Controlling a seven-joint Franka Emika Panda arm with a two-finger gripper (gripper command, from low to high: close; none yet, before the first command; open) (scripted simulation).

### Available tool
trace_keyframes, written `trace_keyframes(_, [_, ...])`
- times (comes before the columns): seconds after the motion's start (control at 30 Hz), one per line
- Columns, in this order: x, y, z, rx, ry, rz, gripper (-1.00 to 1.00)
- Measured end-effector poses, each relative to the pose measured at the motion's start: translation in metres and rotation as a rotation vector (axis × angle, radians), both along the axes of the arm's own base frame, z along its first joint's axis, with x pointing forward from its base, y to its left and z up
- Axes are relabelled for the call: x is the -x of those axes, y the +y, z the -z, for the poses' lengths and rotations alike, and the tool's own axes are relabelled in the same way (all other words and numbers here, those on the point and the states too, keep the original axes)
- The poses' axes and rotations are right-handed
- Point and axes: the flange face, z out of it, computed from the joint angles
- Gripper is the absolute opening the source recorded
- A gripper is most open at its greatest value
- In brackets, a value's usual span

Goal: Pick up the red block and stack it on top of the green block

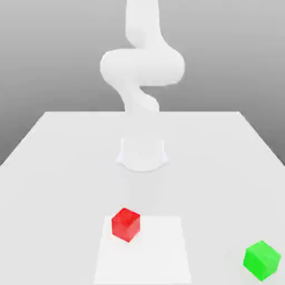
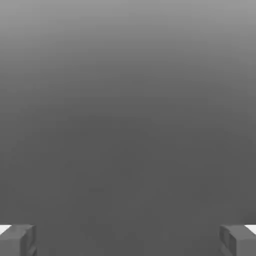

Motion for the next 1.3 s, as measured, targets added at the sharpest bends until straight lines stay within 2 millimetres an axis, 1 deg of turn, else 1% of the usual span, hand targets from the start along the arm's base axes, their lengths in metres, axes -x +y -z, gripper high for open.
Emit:
trace_keyframes(0.07, [-0.023,-0.003,0.049,-0.015,0.075,0.048,0.0])
trace_keyframes(0.13, [-0.04,-0.007,0.099,-0.031,0.149,0.096,0.0])
trace_keyframes(0.2, [-0.051,-0.012,0.149,-0.049,0.221,0.144,0.0])
trace_keyframes(0.3, [-0.056,-0.022,0.224,-0.079,0.329,0.218,0.0])
trace_keyframes(0.37, [-0.052,-0.028,0.274,-0.102,0.403,0.27,0.0])
trace_keyframes(0.43, [-0.041,-0.033,0.325,-0.127,0.481,0.324,0.0])
trace_keyframes(0.5, [-0.024,-0.037,0.376,-0.156,0.563,0.382,0.0])
trace_keyframes(0.57, [0.002,-0.039,0.426,-0.189,0.651,0.445,0.0])
trace_keyframes(0.6, [0.009,-0.04,0.443,-0.199,0.674,0.464,0.0])
trace_keyframes(0.63, [0.012,-0.039,0.455,-0.204,0.685,0.471,0.0])
trace_keyframes(0.8, [0.016,-0.039,0.503,-0.208,0.696,0.48,0.0])
trace_keyframes(0.83, [0.017,-0.039,0.512,-0.207,0.697,0.48,-1.0])
trace_keyframes(1.0, [0.016,-0.039,0.512,-0.207,0.696,0.48,-1.0])
trace_keyframes(1.03, [0.017,-0.039,0.517,-0.207,0.696,0.48,-1.0])
trace_keyframes(1.07, [0.017,-0.039,0.514,-0.207,0.696,0.48,-1.0])
trace_keyframes(1.13, [0.015,-0.039,0.501,-0.208,0.695,0.481,-1.0])
trace_keyframes(1.3, [0.016,-0.039,0.458,-0.205,0.697,0.477,-1.0])
